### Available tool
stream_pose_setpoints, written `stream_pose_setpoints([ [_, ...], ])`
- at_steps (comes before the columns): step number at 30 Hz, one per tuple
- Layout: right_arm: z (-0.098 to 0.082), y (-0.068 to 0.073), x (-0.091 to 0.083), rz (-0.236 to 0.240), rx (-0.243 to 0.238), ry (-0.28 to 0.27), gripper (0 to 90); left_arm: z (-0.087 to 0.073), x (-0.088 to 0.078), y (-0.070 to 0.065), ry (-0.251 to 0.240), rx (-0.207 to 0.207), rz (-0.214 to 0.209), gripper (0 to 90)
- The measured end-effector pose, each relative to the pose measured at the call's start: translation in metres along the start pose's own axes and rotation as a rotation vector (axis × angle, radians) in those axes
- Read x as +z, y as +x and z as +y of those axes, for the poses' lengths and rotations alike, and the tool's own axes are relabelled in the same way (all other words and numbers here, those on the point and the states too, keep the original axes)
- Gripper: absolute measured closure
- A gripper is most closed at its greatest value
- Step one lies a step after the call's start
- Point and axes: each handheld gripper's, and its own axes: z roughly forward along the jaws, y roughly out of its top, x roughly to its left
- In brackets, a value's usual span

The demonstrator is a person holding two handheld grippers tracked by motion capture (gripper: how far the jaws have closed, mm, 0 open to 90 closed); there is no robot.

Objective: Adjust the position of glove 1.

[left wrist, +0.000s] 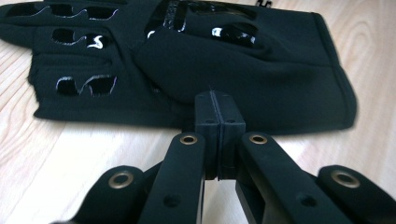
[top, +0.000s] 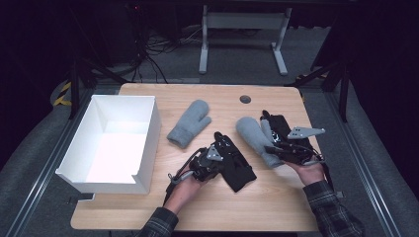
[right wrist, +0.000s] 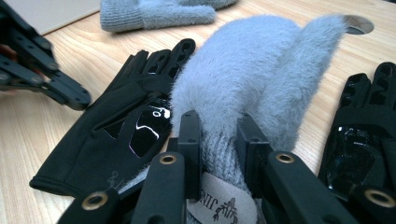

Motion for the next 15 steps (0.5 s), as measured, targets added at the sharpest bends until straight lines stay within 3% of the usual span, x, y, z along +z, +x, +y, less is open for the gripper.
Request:
stream_pose_setpoints([
  [2, 0.001, 0.001, 0.0, -0.001, -0.003, -0.005, 76.3, 0.005, 0.006, 0.004, -0.004, -0.016, -0.015, 90.0],
  [5, 0.002, 0.001, 0.0, 0.001, -0.003, -0.004, 76.3, 0.015, 0.013, 0.007, 0.001, -0.004, 0.009, 90.0],
  [15, 0.002, 0.0, -0.002, -0.001, -0.001, -0.013, 76.3, 0.037, 0.034, 0.026, -0.035, -0.031, 0.034, 90.0],
])
